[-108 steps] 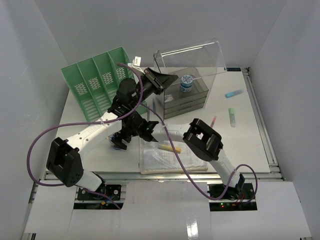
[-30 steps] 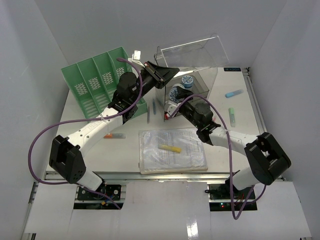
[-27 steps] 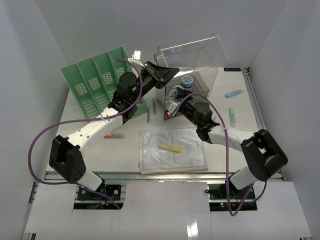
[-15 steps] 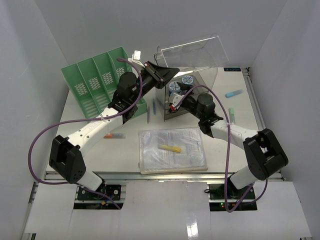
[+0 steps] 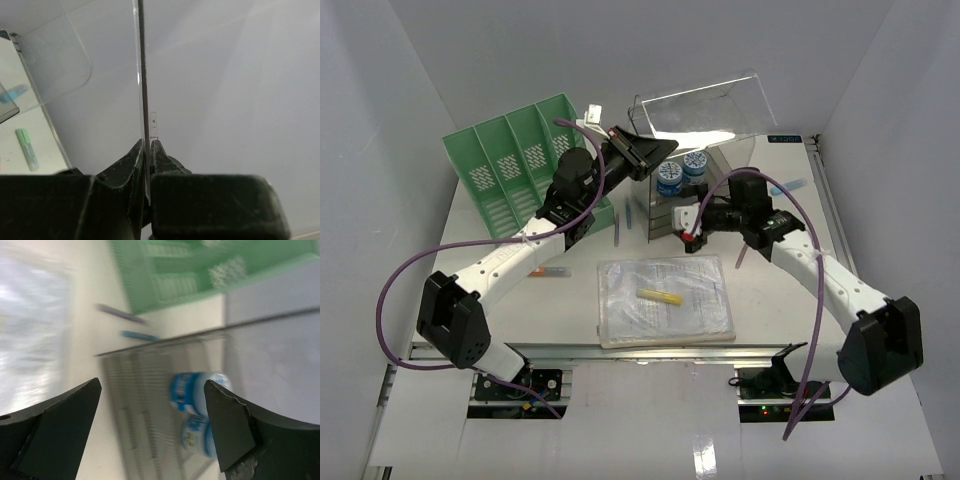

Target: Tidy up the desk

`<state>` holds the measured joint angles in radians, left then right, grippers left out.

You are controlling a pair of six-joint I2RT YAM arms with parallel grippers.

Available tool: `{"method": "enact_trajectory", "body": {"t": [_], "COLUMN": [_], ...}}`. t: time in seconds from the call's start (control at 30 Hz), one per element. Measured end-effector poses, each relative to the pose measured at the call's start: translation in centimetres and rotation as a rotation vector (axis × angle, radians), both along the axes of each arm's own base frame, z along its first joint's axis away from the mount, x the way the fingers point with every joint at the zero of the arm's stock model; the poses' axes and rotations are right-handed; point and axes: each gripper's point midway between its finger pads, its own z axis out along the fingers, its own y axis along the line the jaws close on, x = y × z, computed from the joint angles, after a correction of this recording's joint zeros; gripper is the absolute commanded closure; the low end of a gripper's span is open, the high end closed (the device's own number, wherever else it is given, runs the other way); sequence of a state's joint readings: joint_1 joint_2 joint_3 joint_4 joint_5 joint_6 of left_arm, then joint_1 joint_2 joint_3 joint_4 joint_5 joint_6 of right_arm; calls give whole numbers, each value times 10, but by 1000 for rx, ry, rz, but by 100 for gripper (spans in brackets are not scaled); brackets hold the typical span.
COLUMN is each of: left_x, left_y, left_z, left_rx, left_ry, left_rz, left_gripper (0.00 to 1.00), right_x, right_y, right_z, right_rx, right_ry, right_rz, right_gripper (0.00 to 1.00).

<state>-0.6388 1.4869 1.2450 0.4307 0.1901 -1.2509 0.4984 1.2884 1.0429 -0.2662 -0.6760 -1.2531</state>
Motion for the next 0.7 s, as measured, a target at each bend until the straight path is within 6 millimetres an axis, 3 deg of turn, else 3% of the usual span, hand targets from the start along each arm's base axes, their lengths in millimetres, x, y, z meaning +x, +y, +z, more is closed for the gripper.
{"method": "enact_trajectory", "body": {"t": [0.2,0.33,0.47,0.53,0.6,0.7], "left_x": [-15,-20,-22,-24,-27,-34], "left_y": [2,3,3,3,1,3], "left_z": [-47,-85,-115,-127,-139,-158], "left_rx": [77,147,232,291,350,439], "left_ry": [48,127,211,253,292,349], "left_rz": [-10,-12,-10,-8,-5,-9], "left_gripper": [70,49,18,8,3,2], "right_x": [-95,-127,-127,-120,-109,-88], "right_y": [-34,-53,-62,-66,-69,-76], "right_z": [-51,-77,-78,-76,-71,-64], "right_rx": [-113,-156,-146,-128,-104,-59], "right_ry": [182,291,345,389,423,487], "right_rz": [154,149,99,59,16,-58], "right_gripper": [8,8,8,8,8,8]}}
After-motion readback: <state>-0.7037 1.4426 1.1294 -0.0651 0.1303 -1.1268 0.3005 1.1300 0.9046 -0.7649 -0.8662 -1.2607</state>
